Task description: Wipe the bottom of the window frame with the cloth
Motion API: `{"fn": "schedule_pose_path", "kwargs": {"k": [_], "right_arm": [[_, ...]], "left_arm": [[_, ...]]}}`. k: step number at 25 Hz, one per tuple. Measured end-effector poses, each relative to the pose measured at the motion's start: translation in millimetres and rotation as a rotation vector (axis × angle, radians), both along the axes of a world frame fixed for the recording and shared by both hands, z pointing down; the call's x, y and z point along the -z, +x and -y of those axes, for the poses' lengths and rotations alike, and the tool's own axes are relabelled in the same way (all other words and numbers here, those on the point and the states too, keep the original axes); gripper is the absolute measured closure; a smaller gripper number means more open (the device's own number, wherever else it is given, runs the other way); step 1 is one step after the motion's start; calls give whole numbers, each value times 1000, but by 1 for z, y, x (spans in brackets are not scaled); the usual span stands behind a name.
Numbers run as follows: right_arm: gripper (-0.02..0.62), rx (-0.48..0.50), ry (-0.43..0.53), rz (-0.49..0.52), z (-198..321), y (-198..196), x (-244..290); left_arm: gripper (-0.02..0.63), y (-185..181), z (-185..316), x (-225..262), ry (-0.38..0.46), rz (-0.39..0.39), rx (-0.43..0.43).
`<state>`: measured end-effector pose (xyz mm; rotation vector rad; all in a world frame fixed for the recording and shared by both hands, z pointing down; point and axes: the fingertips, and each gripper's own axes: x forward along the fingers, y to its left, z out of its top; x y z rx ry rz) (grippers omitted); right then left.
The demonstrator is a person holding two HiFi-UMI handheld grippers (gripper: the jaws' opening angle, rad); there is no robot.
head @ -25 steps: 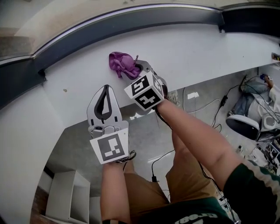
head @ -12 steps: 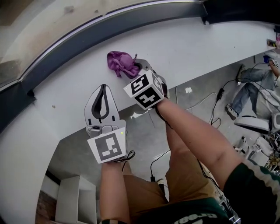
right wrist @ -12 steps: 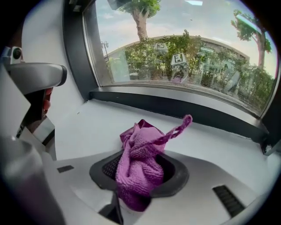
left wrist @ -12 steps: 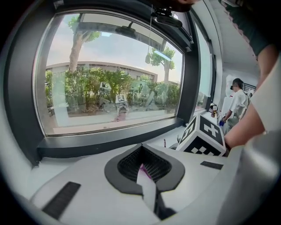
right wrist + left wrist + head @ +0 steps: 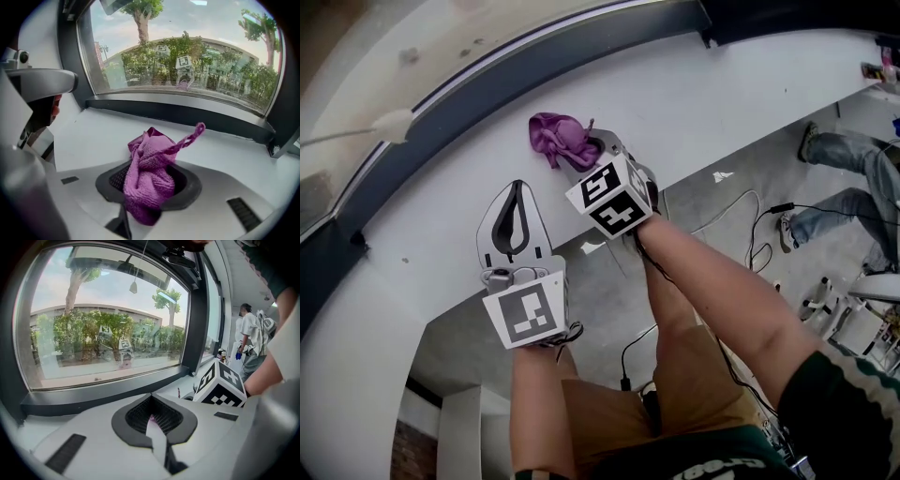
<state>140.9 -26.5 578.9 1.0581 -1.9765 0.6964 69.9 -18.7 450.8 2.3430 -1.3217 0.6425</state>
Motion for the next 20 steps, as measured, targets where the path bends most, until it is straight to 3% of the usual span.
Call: {"fn": "schedule_pose_path", "kwargs": {"k": [13,20], "right_arm": [[443,-74,14,-26,8,94,0],[443,-149,16,-52,8,150,1]], "left_arm": [[603,90,14,-11,-14,-53,-76],[603,123,19,-21,-22,-38,-109]]}}
